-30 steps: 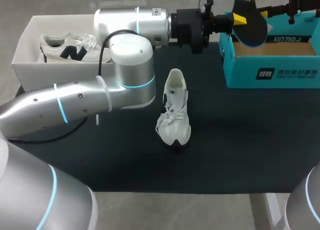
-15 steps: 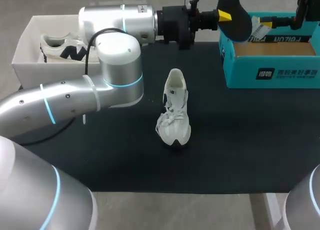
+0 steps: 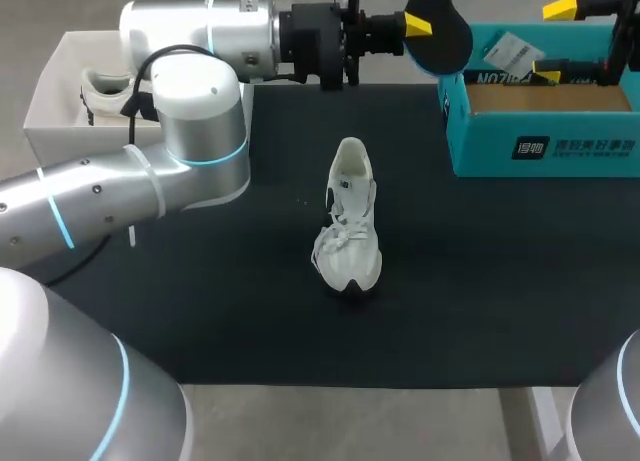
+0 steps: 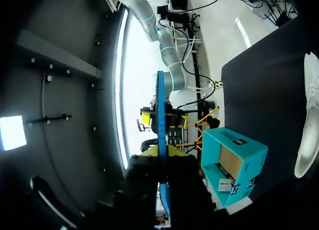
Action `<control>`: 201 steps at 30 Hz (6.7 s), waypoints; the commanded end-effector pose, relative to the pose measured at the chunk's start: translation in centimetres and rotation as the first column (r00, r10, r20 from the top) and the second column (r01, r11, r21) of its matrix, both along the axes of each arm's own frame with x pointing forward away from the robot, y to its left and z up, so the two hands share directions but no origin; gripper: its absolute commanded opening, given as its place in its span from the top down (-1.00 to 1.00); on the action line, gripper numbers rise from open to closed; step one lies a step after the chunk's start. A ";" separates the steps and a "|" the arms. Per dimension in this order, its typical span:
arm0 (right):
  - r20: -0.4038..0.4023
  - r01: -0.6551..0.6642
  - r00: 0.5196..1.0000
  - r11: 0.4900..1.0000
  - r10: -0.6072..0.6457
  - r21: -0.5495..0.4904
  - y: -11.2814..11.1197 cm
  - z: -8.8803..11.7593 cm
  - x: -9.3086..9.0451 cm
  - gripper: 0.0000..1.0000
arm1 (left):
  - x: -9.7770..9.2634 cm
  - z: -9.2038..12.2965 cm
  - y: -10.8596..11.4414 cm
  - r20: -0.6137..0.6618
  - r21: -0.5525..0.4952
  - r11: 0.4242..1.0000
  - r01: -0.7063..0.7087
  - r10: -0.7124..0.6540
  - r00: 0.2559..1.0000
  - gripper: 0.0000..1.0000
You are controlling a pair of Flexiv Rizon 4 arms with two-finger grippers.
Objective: Take the shoe out of the shoebox, open the shoe tongue, remove and reinsert the insole, then place the shoe into the shoebox
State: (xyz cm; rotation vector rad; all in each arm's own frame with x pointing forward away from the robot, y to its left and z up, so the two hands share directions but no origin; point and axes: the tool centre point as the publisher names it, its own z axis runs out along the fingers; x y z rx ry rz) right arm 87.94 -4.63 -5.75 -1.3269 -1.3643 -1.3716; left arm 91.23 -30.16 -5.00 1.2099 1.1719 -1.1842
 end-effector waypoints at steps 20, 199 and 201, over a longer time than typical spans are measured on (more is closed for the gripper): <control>-0.092 0.001 0.996 1.000 -0.001 -0.002 -0.5 -0.8 -1.2 -1.00 | -0.6 -1.3 1.5 -0.312 0.033 0.999 -0.011 0.021 0.950 1.00; -0.083 -0.034 0.967 0.202 -0.242 -0.979 11.4 4.6 0.2 -1.00 | 2.6 -3.8 -2.4 0.125 -0.082 0.992 0.093 0.103 -0.987 1.00; -0.083 -0.034 0.967 0.202 -0.242 -0.979 11.4 4.6 0.2 -1.00 | 2.6 -3.7 -2.3 0.125 -0.084 0.992 0.094 0.104 -0.987 1.00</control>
